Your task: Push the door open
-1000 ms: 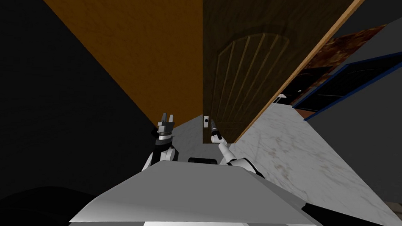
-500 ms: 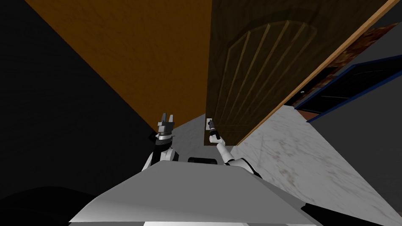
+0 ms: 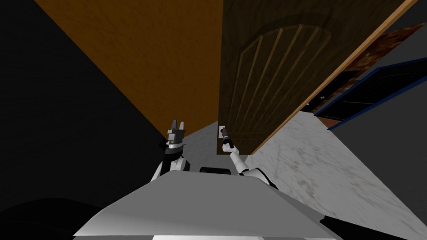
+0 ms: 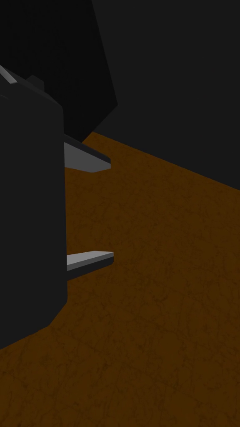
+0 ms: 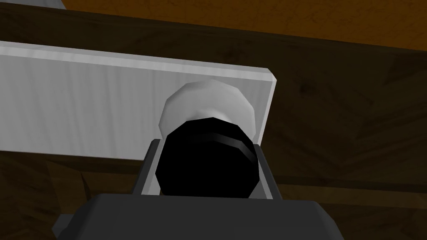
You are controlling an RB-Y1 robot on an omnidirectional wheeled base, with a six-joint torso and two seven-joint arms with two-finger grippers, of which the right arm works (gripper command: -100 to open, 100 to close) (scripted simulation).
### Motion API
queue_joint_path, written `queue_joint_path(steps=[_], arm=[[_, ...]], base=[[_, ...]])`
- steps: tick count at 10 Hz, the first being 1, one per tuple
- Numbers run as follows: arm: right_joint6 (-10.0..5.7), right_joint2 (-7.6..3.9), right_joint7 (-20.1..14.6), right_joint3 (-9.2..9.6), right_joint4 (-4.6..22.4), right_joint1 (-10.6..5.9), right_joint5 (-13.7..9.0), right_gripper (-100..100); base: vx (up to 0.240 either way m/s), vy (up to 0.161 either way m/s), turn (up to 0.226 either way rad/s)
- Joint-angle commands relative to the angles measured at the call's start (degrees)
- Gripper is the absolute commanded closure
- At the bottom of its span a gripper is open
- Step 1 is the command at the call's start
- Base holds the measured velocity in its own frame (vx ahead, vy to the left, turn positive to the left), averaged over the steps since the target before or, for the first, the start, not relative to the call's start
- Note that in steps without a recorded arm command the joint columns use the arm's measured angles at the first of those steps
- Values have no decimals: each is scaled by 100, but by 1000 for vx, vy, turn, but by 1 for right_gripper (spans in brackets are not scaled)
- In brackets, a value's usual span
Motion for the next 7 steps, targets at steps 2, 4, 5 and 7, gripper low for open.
queue_joint_path(steps=[2,4,5,7], arm=[[-93,-177,219,18,52,-36,-278,100],[-163,-273,384,32,91,-63,-488,100],[-219,-331,515,43,123,-85,-655,100],[-283,-400,566,106,249,-145,-786,-100]], base=[[53,-14,17],[85,-30,-14],[116,-57,-73],[-70,-90,6]])
